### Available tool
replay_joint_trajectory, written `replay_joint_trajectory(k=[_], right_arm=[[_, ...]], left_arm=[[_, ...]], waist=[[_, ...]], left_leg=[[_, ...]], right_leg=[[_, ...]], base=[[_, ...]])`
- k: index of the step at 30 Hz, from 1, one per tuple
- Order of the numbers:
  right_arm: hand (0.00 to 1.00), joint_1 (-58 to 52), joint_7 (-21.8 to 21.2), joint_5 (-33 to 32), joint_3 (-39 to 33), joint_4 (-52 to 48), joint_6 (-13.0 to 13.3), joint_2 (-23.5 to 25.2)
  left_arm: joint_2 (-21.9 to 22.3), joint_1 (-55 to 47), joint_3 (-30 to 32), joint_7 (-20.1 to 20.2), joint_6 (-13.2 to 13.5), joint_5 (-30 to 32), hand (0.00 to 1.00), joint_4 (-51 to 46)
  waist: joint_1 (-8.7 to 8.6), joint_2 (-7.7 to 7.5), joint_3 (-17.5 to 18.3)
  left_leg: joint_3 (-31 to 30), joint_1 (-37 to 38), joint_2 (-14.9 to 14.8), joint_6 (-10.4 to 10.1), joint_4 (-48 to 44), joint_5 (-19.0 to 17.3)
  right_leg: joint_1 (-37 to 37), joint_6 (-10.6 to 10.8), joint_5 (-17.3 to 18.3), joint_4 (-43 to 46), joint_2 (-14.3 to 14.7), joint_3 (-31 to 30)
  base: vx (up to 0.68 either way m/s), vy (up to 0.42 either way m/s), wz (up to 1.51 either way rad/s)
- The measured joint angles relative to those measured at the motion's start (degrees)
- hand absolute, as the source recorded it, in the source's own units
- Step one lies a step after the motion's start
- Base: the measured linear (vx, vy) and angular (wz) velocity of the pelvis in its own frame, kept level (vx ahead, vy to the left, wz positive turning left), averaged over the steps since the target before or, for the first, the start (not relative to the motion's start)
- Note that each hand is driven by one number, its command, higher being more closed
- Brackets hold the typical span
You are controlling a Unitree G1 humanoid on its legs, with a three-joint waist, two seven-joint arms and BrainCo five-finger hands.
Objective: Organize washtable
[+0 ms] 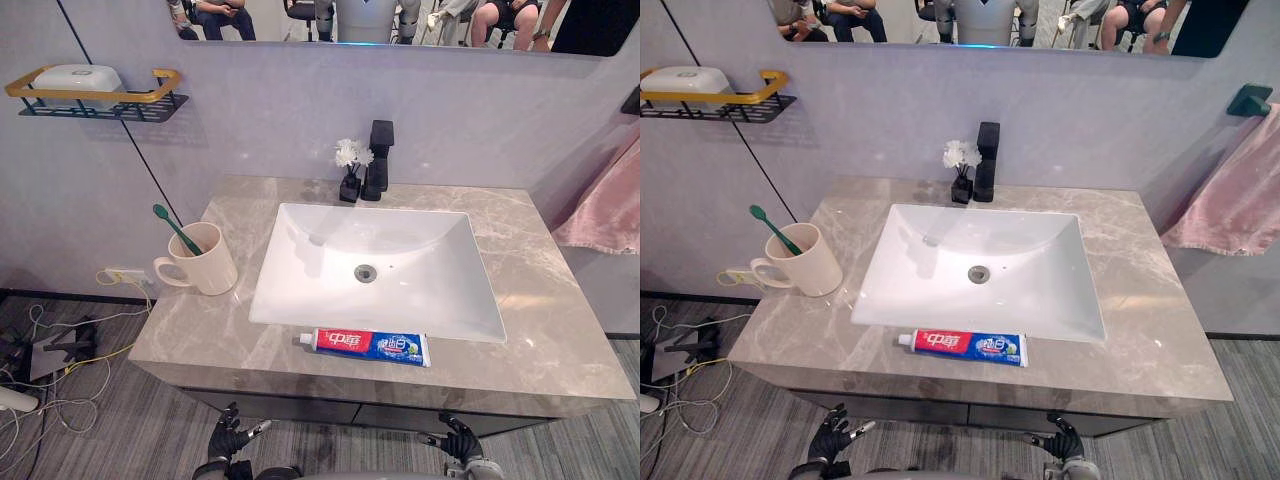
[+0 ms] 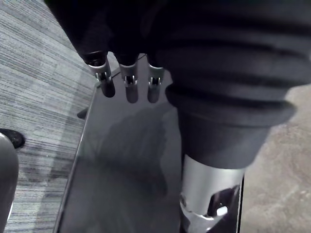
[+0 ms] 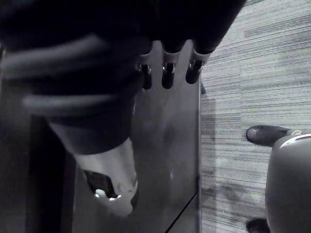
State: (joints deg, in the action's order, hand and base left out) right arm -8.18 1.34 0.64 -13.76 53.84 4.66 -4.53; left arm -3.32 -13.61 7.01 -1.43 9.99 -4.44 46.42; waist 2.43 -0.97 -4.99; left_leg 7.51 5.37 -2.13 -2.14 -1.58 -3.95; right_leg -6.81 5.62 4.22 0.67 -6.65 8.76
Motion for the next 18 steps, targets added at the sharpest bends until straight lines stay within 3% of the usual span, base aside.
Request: replay_joint_trajectory(k=[7, 12, 15, 18], right_arm=[[0.00, 0.63, 0.01, -6.28, -4.63, 3.82, -0.04, -1.15], [0.00, 1.30, 0.00, -6.78, -6.57, 3.93, -0.05, -1.92], [0.00, 1.81, -0.01, -6.76, -7.13, 3.94, -0.06, -2.67], [0.00, 2.21, -0.11, -6.75, -7.87, 5.41, -0.20, -3.40]], left_arm=[[-1.68, 2.35, 0.50, -1.30, -0.76, -1.61, 0.00, 5.61], [-2.43, 2.43, 2.77, -1.68, -0.78, -2.18, 0.00, 6.20], [-3.24, 2.32, 6.60, -1.82, -0.81, -2.18, 0.00, 6.16], [-6.99, 2.44, 12.03, -2.30, -0.82, -2.21, 0.00, 4.63]], waist=[[-0.12, 0.08, 0.12], [-0.14, -0.05, 0.05], [-0.16, -0.22, -0.05], [0.00, -0.41, -0.19]], left_leg=[[-1.79, 1.59, 0.98, 0.37, 2.72, 1.81], [-3.15, 1.92, 1.68, 0.75, 5.30, 3.75], [-4.17, 2.58, 2.21, 0.89, 5.70, 4.05], [-5.30, 2.50, 2.36, 0.85, 5.79, 4.09]], right_leg=[[-1.96, 0.85, -0.54, -1.17, -0.72, 2.23], [-2.09, 1.22, -1.00, -1.71, -1.29, 3.86], [-3.32, 1.39, -1.08, -2.08, -1.69, 4.98], [-3.95, 1.42, -1.05, -2.46, -1.78, 6.17]], base=[[-0.02, -0.002, 0.15], [-0.05, 0.001, 0.15], [-0.03, 0.009, 0.20], [-0.04, -0.007, 0.21]])
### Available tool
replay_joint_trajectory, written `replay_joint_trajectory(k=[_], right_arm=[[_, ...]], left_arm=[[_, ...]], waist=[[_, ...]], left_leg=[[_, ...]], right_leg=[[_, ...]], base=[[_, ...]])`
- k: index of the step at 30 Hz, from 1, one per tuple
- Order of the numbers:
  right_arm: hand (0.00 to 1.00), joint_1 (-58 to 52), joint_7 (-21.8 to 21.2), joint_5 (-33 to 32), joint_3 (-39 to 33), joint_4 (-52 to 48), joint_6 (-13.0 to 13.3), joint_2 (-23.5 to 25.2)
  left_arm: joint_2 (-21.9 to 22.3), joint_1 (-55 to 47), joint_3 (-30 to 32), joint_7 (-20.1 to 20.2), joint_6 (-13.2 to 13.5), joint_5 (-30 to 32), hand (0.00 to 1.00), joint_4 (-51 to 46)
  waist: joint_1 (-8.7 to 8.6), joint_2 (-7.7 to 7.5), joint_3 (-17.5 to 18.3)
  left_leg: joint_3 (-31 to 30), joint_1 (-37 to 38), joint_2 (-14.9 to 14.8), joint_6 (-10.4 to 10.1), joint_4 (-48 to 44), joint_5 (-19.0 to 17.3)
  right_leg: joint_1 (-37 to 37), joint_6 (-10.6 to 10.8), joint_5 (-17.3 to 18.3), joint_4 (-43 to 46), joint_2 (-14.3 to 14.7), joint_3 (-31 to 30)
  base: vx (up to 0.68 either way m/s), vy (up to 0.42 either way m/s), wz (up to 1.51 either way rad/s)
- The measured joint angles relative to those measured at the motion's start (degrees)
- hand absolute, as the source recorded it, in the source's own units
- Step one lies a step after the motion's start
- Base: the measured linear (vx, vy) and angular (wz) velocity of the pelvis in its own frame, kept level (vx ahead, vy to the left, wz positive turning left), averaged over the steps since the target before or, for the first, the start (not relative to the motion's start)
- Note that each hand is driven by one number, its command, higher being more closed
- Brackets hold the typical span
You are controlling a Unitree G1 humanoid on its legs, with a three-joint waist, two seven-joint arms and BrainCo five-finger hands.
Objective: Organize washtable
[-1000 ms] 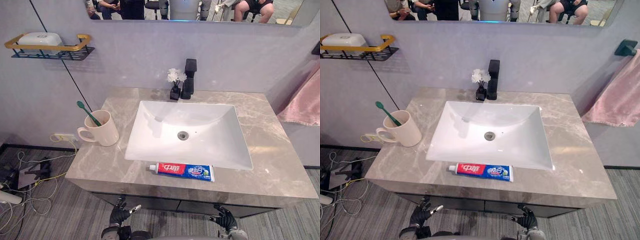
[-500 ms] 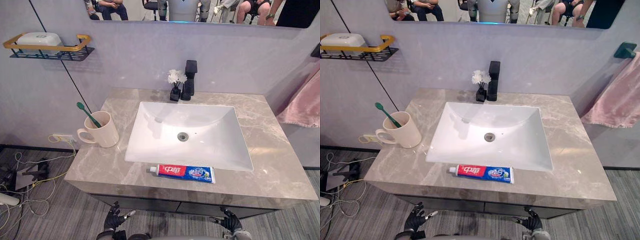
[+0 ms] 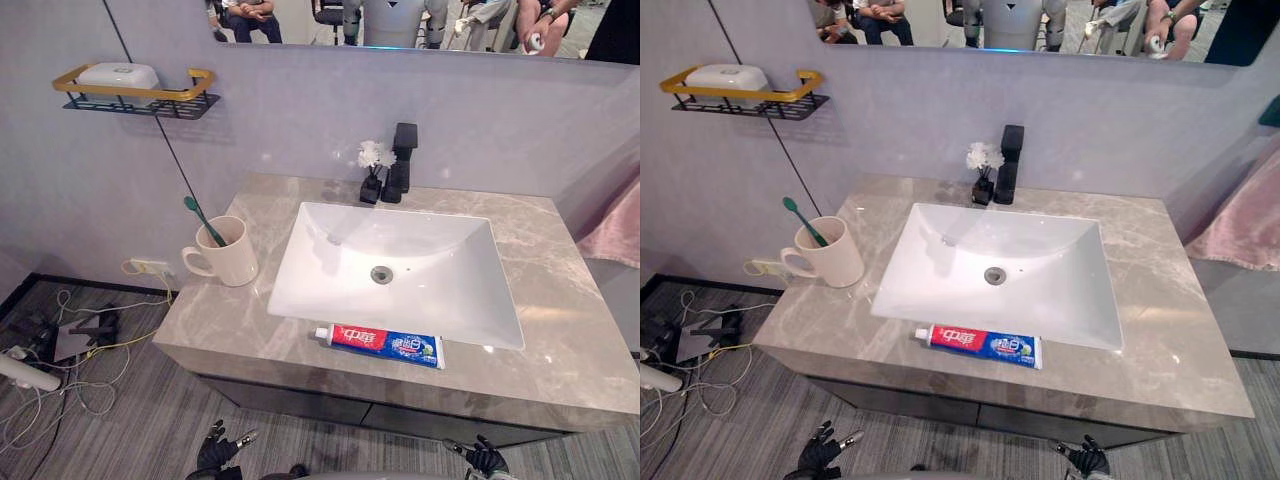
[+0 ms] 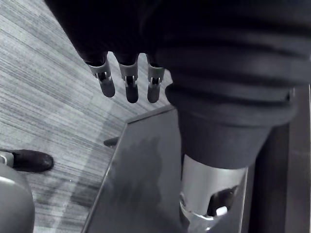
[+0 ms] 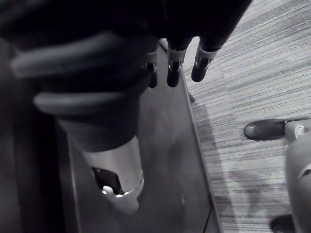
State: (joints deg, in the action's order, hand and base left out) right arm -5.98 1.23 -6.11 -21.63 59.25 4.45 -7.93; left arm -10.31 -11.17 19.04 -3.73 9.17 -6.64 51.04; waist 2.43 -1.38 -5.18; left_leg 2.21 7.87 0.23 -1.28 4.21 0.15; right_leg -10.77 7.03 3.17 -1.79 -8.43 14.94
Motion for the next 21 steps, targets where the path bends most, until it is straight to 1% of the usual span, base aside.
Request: replay_joint_trajectory(k=[2, 3, 4, 5, 6, 7, 8, 9, 10, 12, 13, 14, 15, 16, 17, 18, 20, 21], right_arm=[[0.00, -0.08, 0.04, 0.00, -0.35, 0.13, -0.41, -0.54], [0.00, -0.13, 0.05, 0.00, -0.38, 0.13, -0.58, -0.77], [0.00, -0.50, 0.03, 0.00, -0.37, 0.11, -0.66, -1.31], [0.00, -0.69, 0.00, 0.01, -0.38, 0.09, -0.66, -1.61], [0.00, -1.11, 0.01, 0.02, -0.39, 0.08, -0.73, -2.05], [0.00, -1.70, 0.03, 0.02, -0.45, -0.06, -0.73, -2.25], [0.00, -2.18, 0.03, 0.02, -0.47, -0.24, -0.72, -2.33], [0.00, -2.98, 0.02, 0.02, -0.52, -0.72, -0.72, -2.40], [0.00, -3.97, 0.03, 0.00, -0.64, -1.62, -0.73, -2.42], [0.00, -4.82, 0.00, -0.02, -1.18, -1.94, -0.72, -2.49], [0.00, -4.84, 0.01, -0.07, -1.40, -1.93, -0.73, -2.45], [0.00, -4.88, -0.12, -0.28, -1.69, -1.93, -0.72, -2.45], [0.00, -4.97, -0.14, -0.35, -1.69, -1.94, -0.72, -2.45], [0.00, -5.07, -0.27, -0.74, -1.67, -1.94, -0.70, -2.45], [0.00, -5.07, -0.40, -1.17, -1.59, -1.94, -0.67, -2.44], [0.00, -5.06, -0.64, -1.50, -1.47, -1.94, -0.54, -2.35], [0.00, -5.06, -1.53, -1.81, -0.11, -1.95, -0.37, -2.31], [0.00, -5.04, -1.58, -1.83, 0.29, -1.95, -0.33, -2.21]], left_arm=[[-3.37, -0.06, 5.43, -0.43, -0.05, -0.12, 0.00, -4.77], [-4.13, -0.06, 6.69, -0.57, -0.04, -0.26, 0.00, -6.51], [-5.69, 0.04, 8.81, -0.99, -0.03, -0.57, 0.00, -10.55], [-6.49, 0.02, 9.68, -1.42, -0.03, -0.57, 0.00, -12.99], [-7.76, 0.02, 12.06, -1.90, 0.01, -0.62, 0.00, -18.24], [-9.03, 0.05, 13.93, -2.69, 0.12, -0.71, 0.00, -23.96], [-9.67, 0.22, 14.67, -3.08, 0.23, -0.79, 0.00, -26.68], [-10.76, 0.40, 15.92, -4.18, 0.43, -1.29, 0.00, -32.09], [-11.43, 1.13, 16.96, -4.90, 0.83, -1.57, 0.00, -37.11], [-11.24, 1.87, 17.33, -6.40, 1.15, -1.40, 0.00, -45.74], [-11.22, 2.32, 17.27, -6.90, 1.49, -0.22, 0.00, -50.01], [-11.16, 3.03, 16.17, -8.02, 2.03, 2.68, 0.00, -56.52], [-11.08, 3.43, 15.18, -8.27, 2.34, 3.12, 0.00, -58.90], [-10.90, 3.74, 12.63, -8.89, 2.65, 5.32, 0.00, -63.65], [-10.78, 3.78, 11.03, -8.91, 2.76, 6.58, 0.00, -66.26], [-10.72, 3.85, 7.23, -8.81, 3.33, 8.95, 0.00, -70.50], [-10.72, 4.84, 0.14, -8.14, 4.69, 12.46, 0.00, -75.94], [-10.73, 5.44, -1.72, -7.61, 5.00, 13.18, 0.00, -77.07]], waist=[[0.09, 0.08, -0.11], [0.13, 0.09, -0.11], [0.07, 0.20, -0.17], [0.20, 0.29, -0.22], [0.36, 0.30, -0.22], [0.91, 0.42, -0.27], [1.47, 0.44, -0.25], [1.79, 0.51, -0.23], [1.69, 0.53, -0.24], [1.66, 0.69, -0.12], [1.73, 0.64, -0.09], [1.70, 0.84, -0.13], [1.74, 1.00, -0.13], [1.67, 1.31, -0.08], [1.66, 1.45, -0.12], [1.64, 1.68, -0.17], [1.46, 1.87, -0.15], [1.44, 1.88, -0.14]], left_leg=[[-1.09, -0.42, 0.08, -0.18, 0.52, 0.49], [-1.41, -0.49, 0.10, -0.20, 0.76, 0.65], [-2.33, -0.96, 0.20, -0.12, 0.86, 0.95], [-2.74, -1.17, 0.19, -0.11, 0.86, 1.01], [-3.43, -1.55, 0.17, -0.13, 0.81, 1.10], [-3.82, -1.79, 0.18, -0.12, 0.75, 1.13], [-3.85, -1.81, 0.19, -0.11, 0.73, 1.13], [-4.34, -2.03, 0.45, -0.08, 0.62, 1.15], [-5.43, -2.30, 0.84, 0.19, 0.37, 1.33], [-6.56, -3.11, 1.08, 0.19, -0.54, 1.29], [-6.94, -3.47, 1.19, 0.19, -0.75, 1.29], [-7.47, -4.09, 1.31, 0.16, -1.26, 1.27], [-7.70, -4.17, 1.34, 0.16, -1.27, 1.27], [-8.05, -4.27, 1.35, 0.08, -1.27, 1.23], [-8.09, -4.28, 1.33, 0.01, -1.30, 1.19], [-8.15, -4.40, 1.30, -0.15, -1.51, 1.09], [-8.23, -4.98, 1.24, -0.15, -2.43, 1.08], [-8.23, -5.09, 1.16, -0.15, -2.55, 1.08]], right_leg=[[-0.07, 0.02, 0.03, -0.30, 0.02, 1.32], [-0.10, 0.03, 0.04, -0.30, 0.02, 1.69], [-0.09, 0.08, 0.08, -0.35, 0.00, 2.53], [-0.09, 0.08, 0.08, -0.40, -0.01, 2.96], [-0.11, 0.10, 0.15, -0.42, -0.06, 3.75], [-0.12, 0.14, 0.22, -0.42, -0.09, 4.13], [-0.12, 0.14, 0.22, -0.44, -0.09, 4.16], [-0.28, 0.20, 0.28, -0.48, -0.16, 4.71], [-0.72, 0.32, 0.40, -0.56, -0.37, 5.75], [-1.04, 0.47, 0.55, -0.57, -0.75, 7.04], [-1.00, 0.46, 0.56, -0.56, -0.78, 7.39], [-0.92, 0.46, 0.56, -0.53, -0.82, 7.97], [-0.95, 0.46, 0.55, -0.51, -0.81, 8.17], [-1.00, 0.46, 0.56, -0.47, -0.79, 8.49], [-1.00, 0.46, 0.56, -0.44, -0.76, 8.51], [-0.99, 0.45, 0.56, -0.40, -0.71, 8.53], [-0.86, 0.45, 0.55, -0.35, -0.63, 8.54], [-0.80, 0.45, 0.55, -0.31, -0.59, 8.54]], base=[[-0.03, -0.025, 0.25], [-0.02, -0.027, 0.30], [-0.01, -0.025, 0.28], [-0.02, -0.037, 0.35], [-0.01, -0.029, 0.27], [0.00, -0.026, 0.20], [0.00, -0.017, 0.16], [0.00, -0.004, 0.26], [0.00, -0.014, 0.37], [0.00, -0.012, 0.36], [-0.02, -0.001, 0.30], [-0.02, -0.001, 0.22], [-0.03, -0.007, 0.21], [-0.02, -0.008, 0.12], [-0.03, -0.008, 0.09], [-0.02, -0.005, 0.03], [-0.02, -0.003, 0.01], [0.00, 0.000, 0.00]])
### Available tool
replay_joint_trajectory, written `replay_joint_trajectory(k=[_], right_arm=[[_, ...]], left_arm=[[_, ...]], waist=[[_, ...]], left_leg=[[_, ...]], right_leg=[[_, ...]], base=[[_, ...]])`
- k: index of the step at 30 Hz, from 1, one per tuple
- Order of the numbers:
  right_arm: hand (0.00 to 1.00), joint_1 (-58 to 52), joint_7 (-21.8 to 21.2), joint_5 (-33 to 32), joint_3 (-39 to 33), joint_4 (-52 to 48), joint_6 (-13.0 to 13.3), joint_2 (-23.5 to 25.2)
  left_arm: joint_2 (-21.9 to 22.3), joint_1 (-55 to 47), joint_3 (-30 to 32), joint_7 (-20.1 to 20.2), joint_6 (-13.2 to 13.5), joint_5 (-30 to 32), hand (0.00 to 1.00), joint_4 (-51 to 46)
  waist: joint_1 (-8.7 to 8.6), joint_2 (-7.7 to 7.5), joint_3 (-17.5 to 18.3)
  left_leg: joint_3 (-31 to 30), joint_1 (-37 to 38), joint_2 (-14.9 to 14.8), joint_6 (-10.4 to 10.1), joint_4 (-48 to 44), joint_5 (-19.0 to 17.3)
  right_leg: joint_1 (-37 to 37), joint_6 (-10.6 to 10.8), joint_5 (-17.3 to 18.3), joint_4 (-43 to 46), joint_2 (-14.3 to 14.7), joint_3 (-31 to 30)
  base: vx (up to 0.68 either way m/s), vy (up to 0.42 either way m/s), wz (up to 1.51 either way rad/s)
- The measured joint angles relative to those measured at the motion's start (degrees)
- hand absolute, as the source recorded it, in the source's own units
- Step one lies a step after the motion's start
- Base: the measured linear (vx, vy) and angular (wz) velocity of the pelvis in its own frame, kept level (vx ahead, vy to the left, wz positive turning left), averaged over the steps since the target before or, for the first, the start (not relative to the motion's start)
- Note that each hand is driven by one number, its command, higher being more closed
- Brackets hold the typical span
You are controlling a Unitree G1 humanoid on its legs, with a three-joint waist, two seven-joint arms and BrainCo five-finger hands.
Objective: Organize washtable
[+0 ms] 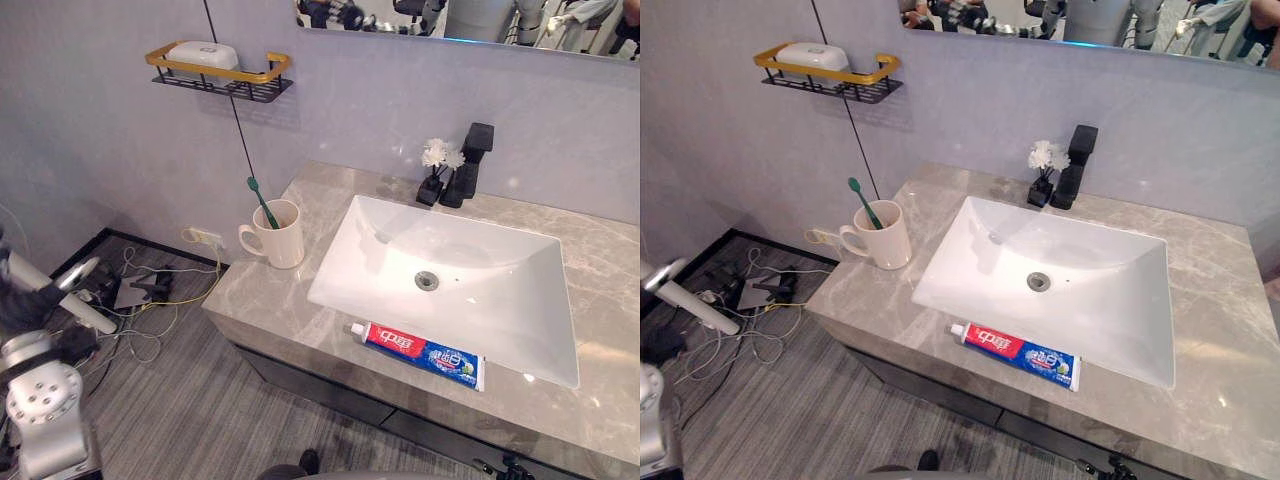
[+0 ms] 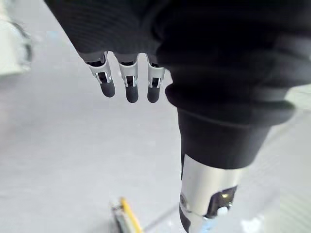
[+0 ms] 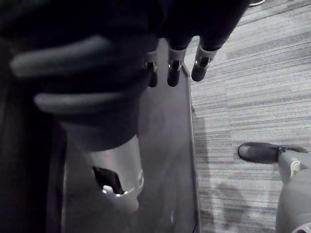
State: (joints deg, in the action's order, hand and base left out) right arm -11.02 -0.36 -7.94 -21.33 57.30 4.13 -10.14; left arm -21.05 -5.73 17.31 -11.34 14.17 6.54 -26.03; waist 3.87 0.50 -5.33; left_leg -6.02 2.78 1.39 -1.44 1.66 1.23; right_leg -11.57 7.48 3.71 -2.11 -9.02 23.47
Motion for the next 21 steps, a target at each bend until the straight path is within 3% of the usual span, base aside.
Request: replay_joint_trajectory(k=[7, 10, 16, 21], right_arm=[[0.00, 0.58, -1.05, -0.42, 2.80, -0.01, 0.16, 0.18], [0.00, 1.08, -1.18, -0.41, 4.48, -0.23, 0.65, 0.49], [0.00, 2.50, -1.18, -0.37, 6.22, -0.59, 0.87, 0.64], [0.00, 2.26, -1.19, -0.36, 6.63, -1.57, 0.87, 0.65]], left_arm=[[-3.04, 3.49, -16.49, 4.84, 1.43, 6.44, 0.00, -5.17], [-5.21, 5.25, -22.91, 8.46, 1.48, 7.90, 0.00, -5.10], [-5.19, 9.81, -33.42, 13.74, 1.22, 9.94, 0.00, 1.93], [-4.99, 11.81, -39.52, 15.51, 0.00, 13.03, 0.00, 8.30]], waist=[[-0.29, 0.15, 0.14], [-1.60, -0.03, 0.23], [-3.22, -0.08, 0.34], [-3.38, -0.34, 0.45]], left_leg=[[1.53, -0.11, -0.91, -0.02, -0.37, -0.01], [1.73, -0.19, -1.15, -0.02, -0.42, -0.02], [3.10, -0.34, -1.51, -0.05, -0.41, -0.04], [3.71, -0.39, -1.49, -0.04, -0.31, -0.04]], right_leg=[[0.80, -0.36, -0.25, 0.01, 0.74, -1.59], [0.96, -0.45, -0.32, -0.02, 0.91, -1.78], [1.85, -0.63, -0.52, 0.00, 0.92, -3.30], [2.21, -0.55, -0.60, -0.01, 0.89, -3.74]], base=[[-0.01, -0.009, -0.10], [-0.01, -0.005, -0.07], [-0.02, 0.007, -0.12], [0.00, 0.006, -0.05]])
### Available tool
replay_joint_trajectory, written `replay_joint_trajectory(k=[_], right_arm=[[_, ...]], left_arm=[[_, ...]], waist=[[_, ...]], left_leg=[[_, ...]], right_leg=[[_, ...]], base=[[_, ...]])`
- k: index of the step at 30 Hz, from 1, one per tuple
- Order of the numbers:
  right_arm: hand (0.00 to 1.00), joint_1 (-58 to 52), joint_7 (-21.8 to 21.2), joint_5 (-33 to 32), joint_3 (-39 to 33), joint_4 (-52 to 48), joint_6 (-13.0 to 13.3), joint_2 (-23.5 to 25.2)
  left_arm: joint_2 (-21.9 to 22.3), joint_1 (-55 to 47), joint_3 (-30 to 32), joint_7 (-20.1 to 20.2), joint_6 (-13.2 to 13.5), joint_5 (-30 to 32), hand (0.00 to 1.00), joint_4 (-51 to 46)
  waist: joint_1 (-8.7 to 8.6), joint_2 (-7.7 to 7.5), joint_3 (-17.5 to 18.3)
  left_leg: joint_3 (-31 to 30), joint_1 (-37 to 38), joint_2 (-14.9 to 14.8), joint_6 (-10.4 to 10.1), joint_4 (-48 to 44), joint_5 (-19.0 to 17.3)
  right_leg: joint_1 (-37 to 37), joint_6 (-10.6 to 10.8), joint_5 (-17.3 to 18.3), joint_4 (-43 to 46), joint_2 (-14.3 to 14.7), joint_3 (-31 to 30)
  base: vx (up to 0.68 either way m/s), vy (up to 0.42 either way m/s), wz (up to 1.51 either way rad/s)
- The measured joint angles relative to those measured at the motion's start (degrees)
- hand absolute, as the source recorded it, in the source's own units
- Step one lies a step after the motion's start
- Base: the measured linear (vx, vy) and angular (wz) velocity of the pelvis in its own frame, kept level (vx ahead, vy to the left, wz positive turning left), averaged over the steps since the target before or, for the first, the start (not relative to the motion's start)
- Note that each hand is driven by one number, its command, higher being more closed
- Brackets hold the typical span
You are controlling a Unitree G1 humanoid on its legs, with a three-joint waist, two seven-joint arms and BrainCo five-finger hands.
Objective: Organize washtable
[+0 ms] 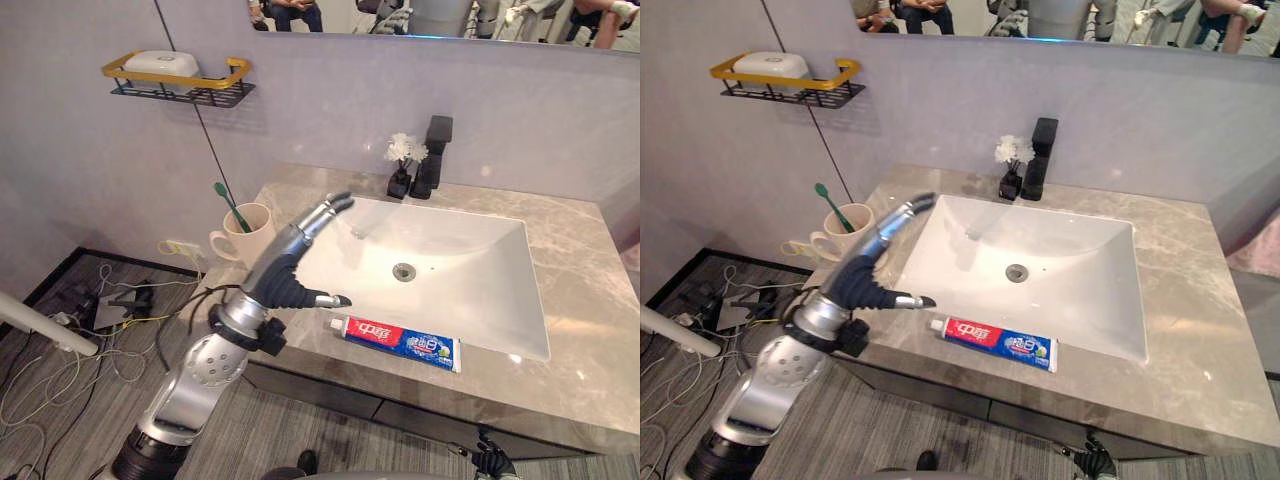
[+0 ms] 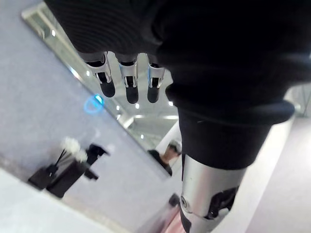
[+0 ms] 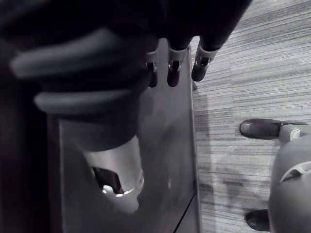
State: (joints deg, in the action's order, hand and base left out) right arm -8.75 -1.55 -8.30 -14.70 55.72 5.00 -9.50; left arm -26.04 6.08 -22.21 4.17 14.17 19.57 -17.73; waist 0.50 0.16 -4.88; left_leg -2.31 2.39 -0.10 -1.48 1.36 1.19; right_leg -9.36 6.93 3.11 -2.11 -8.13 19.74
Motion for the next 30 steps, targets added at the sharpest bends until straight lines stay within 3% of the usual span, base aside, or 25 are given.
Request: replay_joint_trajectory(k=[18, 30], right_arm=[[0.00, 0.75, -0.03, 0.01, 0.04, -0.94, -0.04, -0.33], [0.00, 0.77, 0.03, -0.02, 0.05, -0.90, -0.14, -0.91]], left_arm=[[1.89, 2.31, -7.20, 2.09, -2.61, 8.27, 0.00, 13.57], [4.89, 5.35, -9.67, 1.79, -3.91, 12.64, 0.00, 18.24]], waist=[[-2.76, 1.47, 0.23], [-3.31, 2.70, -0.50]], left_leg=[[-0.86, -0.09, 0.32, -0.10, 0.79, 0.58], [-1.69, -0.04, 0.46, -0.19, 0.95, 0.64]], right_leg=[[-0.58, 0.04, -1.18, -2.02, 0.16, 0.87], [-1.46, 0.17, -1.28, -2.84, 0.19, 2.00]], base=[[0.00, -0.001, 0.02], [0.00, -0.002, 0.04]])
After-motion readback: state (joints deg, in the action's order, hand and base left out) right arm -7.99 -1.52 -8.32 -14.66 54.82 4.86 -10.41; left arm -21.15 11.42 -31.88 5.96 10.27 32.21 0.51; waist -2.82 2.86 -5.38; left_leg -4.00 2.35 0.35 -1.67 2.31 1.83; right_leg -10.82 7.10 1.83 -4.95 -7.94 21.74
